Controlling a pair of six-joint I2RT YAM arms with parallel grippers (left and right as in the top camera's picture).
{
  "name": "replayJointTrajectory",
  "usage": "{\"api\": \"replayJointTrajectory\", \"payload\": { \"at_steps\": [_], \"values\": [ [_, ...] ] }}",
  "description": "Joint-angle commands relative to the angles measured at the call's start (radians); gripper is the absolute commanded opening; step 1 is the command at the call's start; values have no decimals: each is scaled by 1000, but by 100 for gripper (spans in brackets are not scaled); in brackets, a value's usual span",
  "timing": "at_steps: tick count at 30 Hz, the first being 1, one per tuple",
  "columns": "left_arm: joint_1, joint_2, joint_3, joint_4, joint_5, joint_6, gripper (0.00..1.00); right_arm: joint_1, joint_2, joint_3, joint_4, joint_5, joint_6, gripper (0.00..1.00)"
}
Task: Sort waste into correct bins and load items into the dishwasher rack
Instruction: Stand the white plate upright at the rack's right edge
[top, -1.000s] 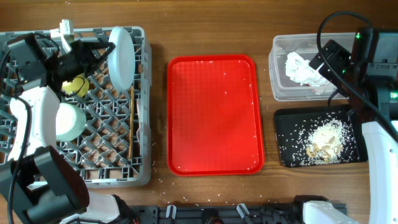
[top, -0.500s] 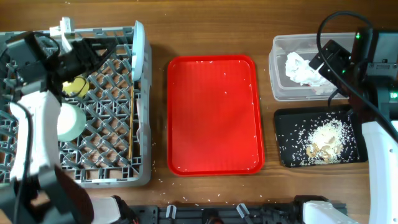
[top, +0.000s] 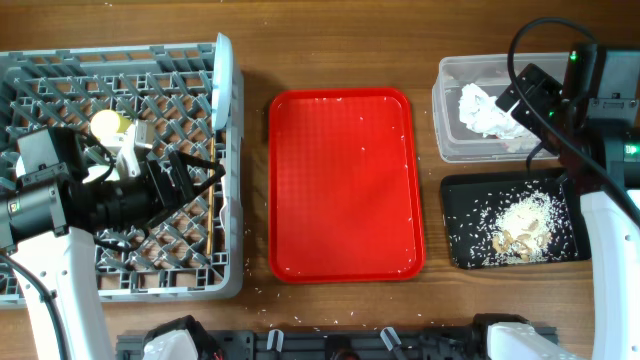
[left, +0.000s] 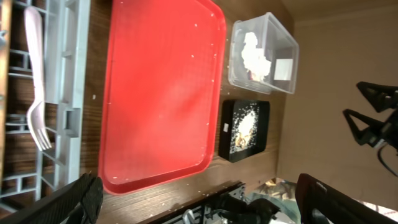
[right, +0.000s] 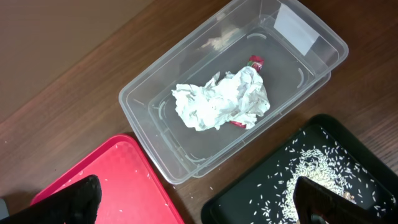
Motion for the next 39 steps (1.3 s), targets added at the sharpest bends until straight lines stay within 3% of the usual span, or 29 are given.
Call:
{"api": "replayJointTrajectory", "payload": {
  "at_steps": [1,5,9,12,16,18,21,25,34,39],
  "values": [
    [-2,-5,-2,-1,-43,27,100,-1,5,-2,1,17,15,100],
    [-16,-5,-2,-22,-181,30,100,-1,5,-2,1,17,15,99],
    [-101,-51,-76,131,-192,196,100,-1,5,-2,1,17,16,100],
    [-182,-219,-363,454,-197,350,100,-1,5,-2,1,17,15,100],
    [-217,-457,-753,889,-184,356,100,-1,5,-2,1,17,16,100],
    [-227,-540,-864,1027,-184,297,100,-1,5,-2,1,17,15,100],
    [-235,-650,-941,1193,-238,21,100,-1,5,-2,1,17,15,100],
    [-287,-786,-978,1209,-449,-197,100,-1,5,-2,1,17,15,100],
    [-386,-1129,-1179,1352,-692,-244,100,-1,5,-2,1,17,15,100],
    [-393,-1173,-1204,1342,-808,-318,100,-1,5,-2,1,17,15,100]
  ]
}}
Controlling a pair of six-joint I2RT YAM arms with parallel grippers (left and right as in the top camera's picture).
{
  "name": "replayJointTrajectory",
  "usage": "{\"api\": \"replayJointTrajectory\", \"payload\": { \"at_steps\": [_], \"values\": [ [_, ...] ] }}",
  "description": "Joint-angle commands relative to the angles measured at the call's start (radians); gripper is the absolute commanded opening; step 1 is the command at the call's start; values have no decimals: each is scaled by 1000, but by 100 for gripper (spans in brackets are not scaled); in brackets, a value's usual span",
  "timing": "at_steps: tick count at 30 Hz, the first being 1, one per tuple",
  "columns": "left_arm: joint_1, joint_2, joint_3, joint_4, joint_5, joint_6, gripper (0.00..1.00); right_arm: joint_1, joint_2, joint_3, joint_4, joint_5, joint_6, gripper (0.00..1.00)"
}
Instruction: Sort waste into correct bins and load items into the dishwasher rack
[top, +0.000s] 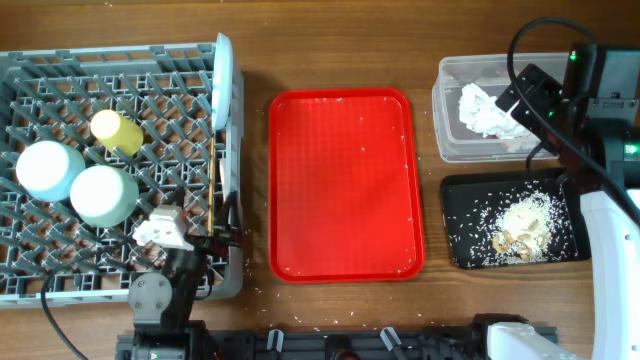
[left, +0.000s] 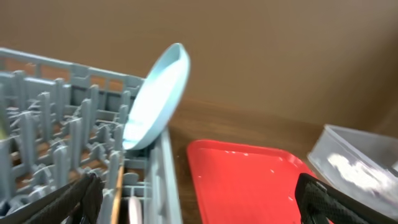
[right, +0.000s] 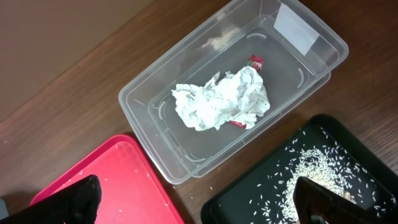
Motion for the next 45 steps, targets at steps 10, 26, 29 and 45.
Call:
{"api": "replayJointTrajectory", "payload": {
  "at_steps": [10,26,29,45],
  "values": [
    [-11,-12,-10,-53,-120,35,100,-1,4,-2,1,17,15,100],
    [-11,-11,-10,-53,-120,35,100,-1,4,-2,2,17,15,100],
    [-11,-11,-10,-52,-121,35,100,-1,17,-2,2,20,13,100],
    [-11,-11,-10,-53,-121,35,100,-1,-738,-990,932,-257,-171,100]
  ]
}}
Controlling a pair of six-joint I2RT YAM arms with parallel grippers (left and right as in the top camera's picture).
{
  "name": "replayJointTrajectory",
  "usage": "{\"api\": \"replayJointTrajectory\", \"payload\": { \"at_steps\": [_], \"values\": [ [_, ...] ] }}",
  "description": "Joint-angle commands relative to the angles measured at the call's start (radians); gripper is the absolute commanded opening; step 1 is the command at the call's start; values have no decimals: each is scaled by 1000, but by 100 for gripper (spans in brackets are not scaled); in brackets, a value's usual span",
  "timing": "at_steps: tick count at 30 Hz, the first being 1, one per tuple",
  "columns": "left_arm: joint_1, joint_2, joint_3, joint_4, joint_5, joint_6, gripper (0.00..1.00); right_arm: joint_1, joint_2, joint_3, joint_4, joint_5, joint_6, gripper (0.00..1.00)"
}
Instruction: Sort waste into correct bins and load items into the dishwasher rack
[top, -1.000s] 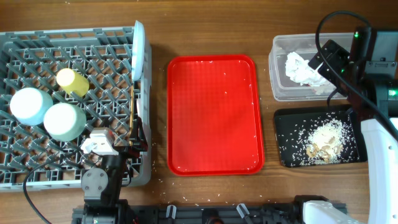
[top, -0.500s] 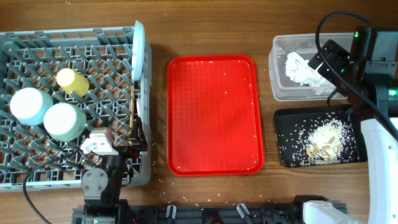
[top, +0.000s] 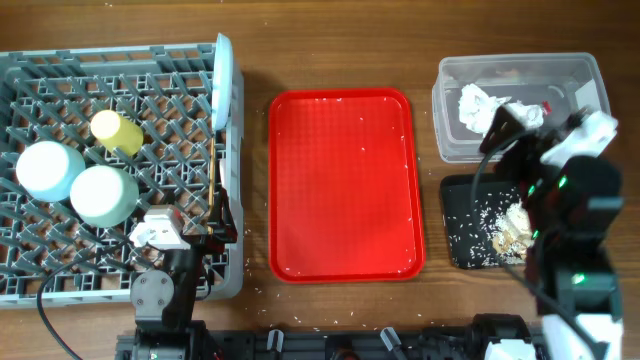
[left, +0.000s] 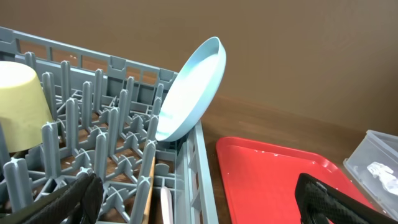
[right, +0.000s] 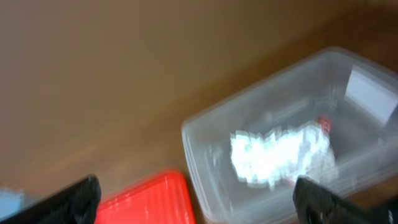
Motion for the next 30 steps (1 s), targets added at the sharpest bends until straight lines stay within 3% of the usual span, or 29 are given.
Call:
{"api": "replayJointTrajectory", "payload": {
  "at_steps": [1,3,11,16,19,22,24,30],
  "values": [
    [-5,-8,-7,-3,-10,21,100,0,-226,-257,184,-101,-42,100],
    [-5,-8,-8,-3,-10,21,100,0,-373,-383,259,-105,-42,100],
    [-5,-8,-8,-3,-10,21,100,0,-676,-566,274,-119,-73,100],
    [-5,-8,-7,-3,-10,21,100,0,-722,-680,435,-180,-166,100],
    [-5,-8,-7,-3,-10,21,100,0,-722,-678,433,-183,-201,100],
    [-5,-8,-7,-3,-10,21,100,0,-722,-678,385,-185,-290,100],
    [-5,-8,-8,-3,-10,21,100,0,-722,-678,253,-179,-386,100],
    [-5,-8,-7,-3,-10,21,100,0,-722,-678,254,-122,-395,100]
  ]
}}
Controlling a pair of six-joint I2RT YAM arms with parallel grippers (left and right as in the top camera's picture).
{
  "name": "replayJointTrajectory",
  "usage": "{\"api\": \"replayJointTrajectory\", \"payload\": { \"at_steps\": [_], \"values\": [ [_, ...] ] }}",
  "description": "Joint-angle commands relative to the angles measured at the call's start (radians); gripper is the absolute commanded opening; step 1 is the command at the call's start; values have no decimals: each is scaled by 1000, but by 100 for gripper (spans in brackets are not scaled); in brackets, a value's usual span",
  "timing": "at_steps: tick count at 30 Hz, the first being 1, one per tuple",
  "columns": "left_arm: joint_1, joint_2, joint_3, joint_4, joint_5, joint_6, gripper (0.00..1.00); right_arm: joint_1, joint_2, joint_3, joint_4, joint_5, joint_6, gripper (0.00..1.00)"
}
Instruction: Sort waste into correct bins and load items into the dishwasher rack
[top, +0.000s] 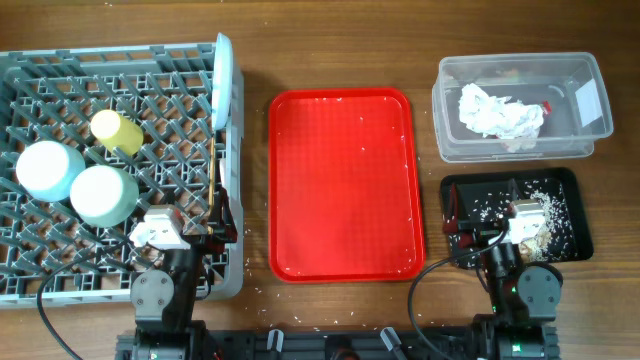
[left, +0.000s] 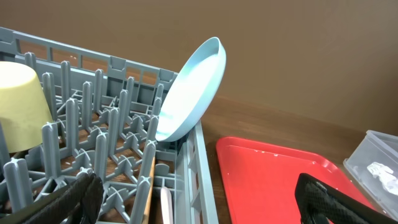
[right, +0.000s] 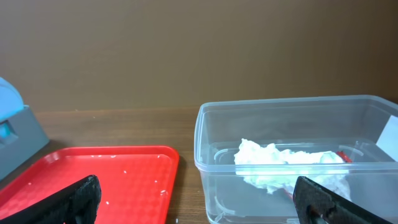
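The grey dishwasher rack (top: 60, 285) holds a yellow cup (top: 117, 131), a blue cup (top: 43, 170), a green cup (top: 102, 194) and a pale blue plate (top: 222, 85) on edge. A chopstick (left: 146, 193) and a white utensil handle (left: 165, 205) lie by its right wall. Crumpled white paper (top: 497, 112) sits in the clear bin (top: 440, 110). Rice and food scraps (top: 530, 215) lie in the black tray (top: 575, 200). My left gripper (left: 199, 199) stands open low at the rack's front right corner. My right gripper (right: 196, 199) stands open low in front of the black tray. Neither holds anything.
The red tray (top: 345, 180) lies in the middle with a few rice grains on it. Both arms are folded at the table's front edge, the left arm (top: 160, 290) and the right arm (top: 520, 285). Loose grains dot the wood near the front.
My right arm was above the black tray and clear bin; now it is folded low at the front edge, looking level across the table. The left arm has not moved.
First my left arm was over the rack, open, and my right arm was high over the clear bin. Then the left arm was folded at the front edge, the cups uncovered. Later the right arm stood lower over the black tray, and now it is folded too.
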Motion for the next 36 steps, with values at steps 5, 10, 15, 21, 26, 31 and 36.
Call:
{"api": "replayJointTrajectory", "payload": {
  "at_steps": [5,10,15,21,26,31,36],
  "values": [
    [-5,-8,-7,-3,-10,21,100,-1,-11,-1,2,28,-129,100],
    [-5,-8,-7,-3,-10,21,100,-1,-11,-1,2,24,-99,100],
    [-5,-8,-7,-3,-10,21,100,-1,-11,-1,5,17,-100,100],
    [-5,-8,-7,-3,-10,21,100,-1,-11,-1,5,17,-100,100],
    [-5,-8,-7,-3,-10,21,100,-1,-11,-1,5,17,-100,100],
    [-5,-8,-7,-3,-10,21,100,-1,-11,-1,5,17,-100,100],
    [-5,-8,-7,-3,-10,21,100,-1,-11,-1,5,17,-100,100]
  ]
}}
